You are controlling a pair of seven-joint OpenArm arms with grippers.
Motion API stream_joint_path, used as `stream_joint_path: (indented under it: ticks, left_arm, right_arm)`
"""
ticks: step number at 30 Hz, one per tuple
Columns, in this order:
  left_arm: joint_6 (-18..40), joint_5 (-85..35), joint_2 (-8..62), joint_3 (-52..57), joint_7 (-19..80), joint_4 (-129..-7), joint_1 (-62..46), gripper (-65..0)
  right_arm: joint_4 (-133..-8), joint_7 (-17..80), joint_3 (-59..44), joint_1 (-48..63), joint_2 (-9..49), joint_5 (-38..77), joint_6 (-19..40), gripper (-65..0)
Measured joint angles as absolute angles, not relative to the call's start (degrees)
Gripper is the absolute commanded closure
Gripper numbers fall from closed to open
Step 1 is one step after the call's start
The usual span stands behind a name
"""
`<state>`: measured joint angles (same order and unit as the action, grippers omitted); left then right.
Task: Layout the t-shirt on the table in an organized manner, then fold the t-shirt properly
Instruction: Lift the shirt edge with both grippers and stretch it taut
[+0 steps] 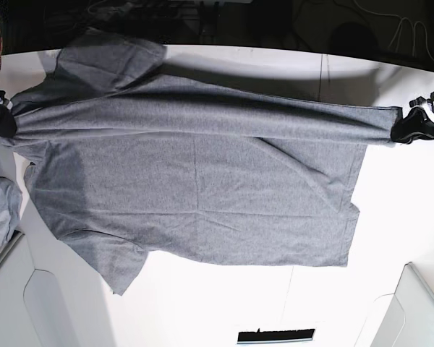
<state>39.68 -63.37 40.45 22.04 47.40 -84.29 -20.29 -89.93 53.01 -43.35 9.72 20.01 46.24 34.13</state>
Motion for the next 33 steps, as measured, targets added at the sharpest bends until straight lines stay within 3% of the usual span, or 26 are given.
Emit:
stream_joint_path:
  ticks: [8,30,31,33]
  left_arm:
    - [39.70,-60.20,40.25,22.02,47.77,-84.31,-18.06,0.0]
    - [39.68,-61.14,39.83,22.02,49.63,-84.31,-26.94,0.0]
    - [39.68,-61.12,39.68,22.02,49.65,-84.31,-26.96,0.0]
    - [39.68,-61.04,39.24,22.02,49.67,-84.31,-26.96,0.0]
  right_arm:
    - [-85.23,52.12,-40.80,6.85,20.01,44.58,33.87,0.0]
    - [-85.49,54.08,-42.50,21.32,20.01,47.62,33.45,0.0]
    - [-85.49,54.00,-42.50,21.76,20.01,47.68,33.45,-2.0]
    - [-85.49,53.67,-42.50,22.57,19.97,47.72,33.45,-12.4]
